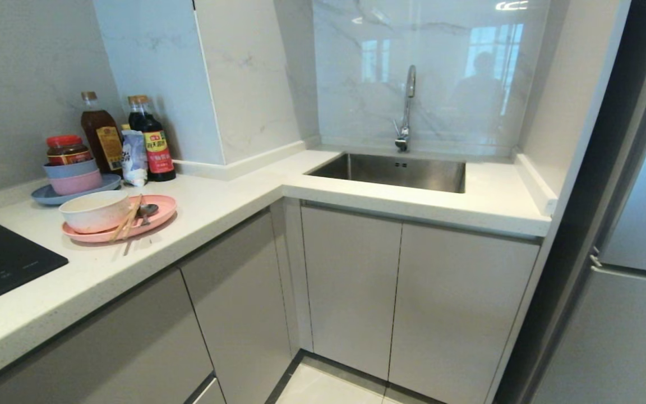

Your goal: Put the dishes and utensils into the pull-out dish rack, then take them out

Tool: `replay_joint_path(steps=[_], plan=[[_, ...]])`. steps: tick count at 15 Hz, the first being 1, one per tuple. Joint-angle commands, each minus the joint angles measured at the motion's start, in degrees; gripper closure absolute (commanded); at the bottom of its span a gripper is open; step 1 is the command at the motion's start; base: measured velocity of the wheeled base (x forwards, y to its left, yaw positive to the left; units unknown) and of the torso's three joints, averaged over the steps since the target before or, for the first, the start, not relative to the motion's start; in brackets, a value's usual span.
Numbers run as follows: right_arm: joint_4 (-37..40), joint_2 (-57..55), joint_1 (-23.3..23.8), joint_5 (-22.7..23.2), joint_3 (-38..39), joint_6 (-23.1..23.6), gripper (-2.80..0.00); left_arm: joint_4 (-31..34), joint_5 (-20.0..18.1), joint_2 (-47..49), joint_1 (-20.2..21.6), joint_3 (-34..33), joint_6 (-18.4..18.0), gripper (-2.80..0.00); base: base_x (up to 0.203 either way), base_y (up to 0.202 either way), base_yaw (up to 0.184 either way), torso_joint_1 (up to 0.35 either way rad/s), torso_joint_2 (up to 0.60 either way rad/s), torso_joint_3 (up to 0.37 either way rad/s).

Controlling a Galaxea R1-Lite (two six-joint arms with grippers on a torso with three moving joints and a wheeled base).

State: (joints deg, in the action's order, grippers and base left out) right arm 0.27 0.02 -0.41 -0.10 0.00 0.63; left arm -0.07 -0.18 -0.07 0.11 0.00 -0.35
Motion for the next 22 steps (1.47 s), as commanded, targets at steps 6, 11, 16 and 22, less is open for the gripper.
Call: replay_joint_path(steps=[6, 11, 16, 22], plan=[[0.0, 0.1, 0.0, 0.0, 0.0, 0.1, 0.00, 0.0, 0.0, 0.0, 0.1, 0.0, 0.0, 0.00, 0.000, 0.000, 0.000, 0.000, 0.00, 0.000], [0.0, 0.1, 0.0, 0.0, 0.0, 0.0, 0.00, 0.0, 0.0, 0.0, 0.0, 0.0, 0.0, 0.00, 0.000, 0.000, 0.000, 0.000, 0.00, 0.000], [0.0, 0.1, 0.0, 0.0, 0.0, 0.1, 0.00, 0.0, 0.0, 0.0, 0.0, 0.0, 0.0, 0.00, 0.000, 0.000, 0.000, 0.000, 0.00, 0.000], [0.0, 0.1, 0.0, 0.0, 0.0, 0.0, 0.00, 0.0, 0.0, 0.0, 0.0, 0.0, 0.0, 0.00, 0.000, 0.000, 0.000, 0.000, 0.00, 0.000]])
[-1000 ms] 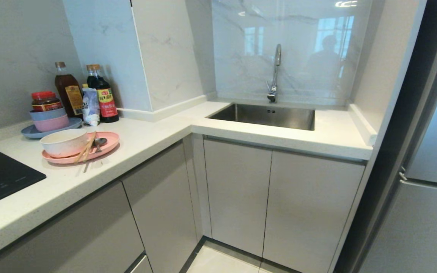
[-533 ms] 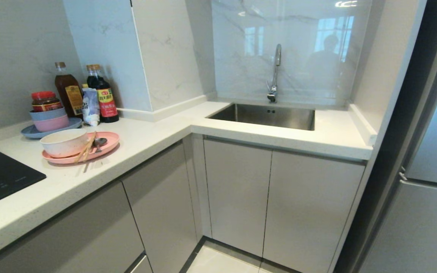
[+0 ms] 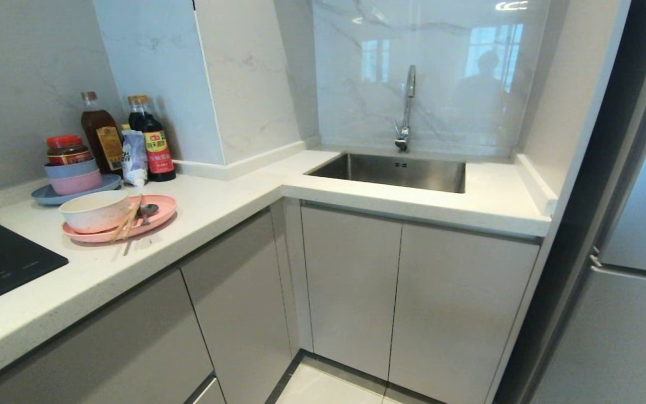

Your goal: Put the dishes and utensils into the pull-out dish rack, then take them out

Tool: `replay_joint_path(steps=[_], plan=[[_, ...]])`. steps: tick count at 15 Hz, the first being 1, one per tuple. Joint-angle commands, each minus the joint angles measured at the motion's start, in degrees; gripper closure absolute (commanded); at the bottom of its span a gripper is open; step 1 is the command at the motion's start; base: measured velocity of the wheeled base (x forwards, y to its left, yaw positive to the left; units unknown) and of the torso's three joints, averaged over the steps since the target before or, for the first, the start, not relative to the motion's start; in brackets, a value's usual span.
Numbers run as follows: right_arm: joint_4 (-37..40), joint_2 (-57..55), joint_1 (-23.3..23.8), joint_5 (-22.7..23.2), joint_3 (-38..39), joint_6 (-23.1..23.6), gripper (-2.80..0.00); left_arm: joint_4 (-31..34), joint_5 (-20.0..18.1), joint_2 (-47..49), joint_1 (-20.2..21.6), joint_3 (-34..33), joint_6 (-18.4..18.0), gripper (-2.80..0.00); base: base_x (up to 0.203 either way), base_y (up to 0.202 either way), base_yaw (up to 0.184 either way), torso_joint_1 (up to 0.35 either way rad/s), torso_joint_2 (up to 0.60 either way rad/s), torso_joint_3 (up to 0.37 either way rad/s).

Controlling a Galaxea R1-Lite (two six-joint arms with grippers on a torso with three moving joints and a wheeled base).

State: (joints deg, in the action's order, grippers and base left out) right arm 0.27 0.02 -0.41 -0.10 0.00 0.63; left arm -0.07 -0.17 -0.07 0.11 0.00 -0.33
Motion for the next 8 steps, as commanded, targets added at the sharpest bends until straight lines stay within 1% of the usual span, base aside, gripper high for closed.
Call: replay_joint_path(steps=[1, 8], plan=[[0.0, 0.1, 0.0, 0.0, 0.0, 0.0, 0.00, 0.0, 0.0, 0.0, 0.1, 0.0, 0.0, 0.00, 0.000, 0.000, 0.000, 0.000, 0.00, 0.000], [0.0, 0.1, 0.0, 0.0, 0.0, 0.0, 0.00, 0.0, 0.0, 0.0, 0.1, 0.0, 0.0, 0.00, 0.000, 0.000, 0.000, 0.000, 0.00, 0.000]])
